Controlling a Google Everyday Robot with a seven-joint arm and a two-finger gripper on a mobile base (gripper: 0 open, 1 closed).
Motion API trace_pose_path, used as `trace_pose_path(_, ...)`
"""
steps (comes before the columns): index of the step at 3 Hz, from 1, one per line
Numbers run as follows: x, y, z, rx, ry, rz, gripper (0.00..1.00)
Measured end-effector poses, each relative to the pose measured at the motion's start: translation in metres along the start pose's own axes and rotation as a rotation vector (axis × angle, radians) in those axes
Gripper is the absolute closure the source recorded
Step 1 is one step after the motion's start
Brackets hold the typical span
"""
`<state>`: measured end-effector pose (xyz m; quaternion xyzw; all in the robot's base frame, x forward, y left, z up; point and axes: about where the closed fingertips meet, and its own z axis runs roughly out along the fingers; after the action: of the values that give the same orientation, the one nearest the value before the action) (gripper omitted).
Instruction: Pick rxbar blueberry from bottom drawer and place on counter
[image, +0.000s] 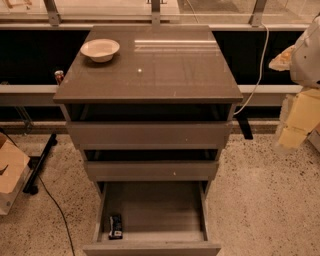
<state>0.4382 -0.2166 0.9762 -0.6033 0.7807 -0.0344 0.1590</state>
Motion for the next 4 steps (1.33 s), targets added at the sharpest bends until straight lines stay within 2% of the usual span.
trace_pose_path(1, -0.003, -0.001, -0.001, 0.011, -0.010, -0.005, 0.00)
trace_pose_path(2, -0.017, -0.001, 0.008, 0.027, -0.092, -0.023, 0.00)
trace_pose_path(3, -0.043, 0.000, 0.026, 0.046, -0.214, -0.069, 0.00)
trace_pose_path(4, -0.063, -0.005, 0.050, 0.070, -0.372, -0.087, 0.00)
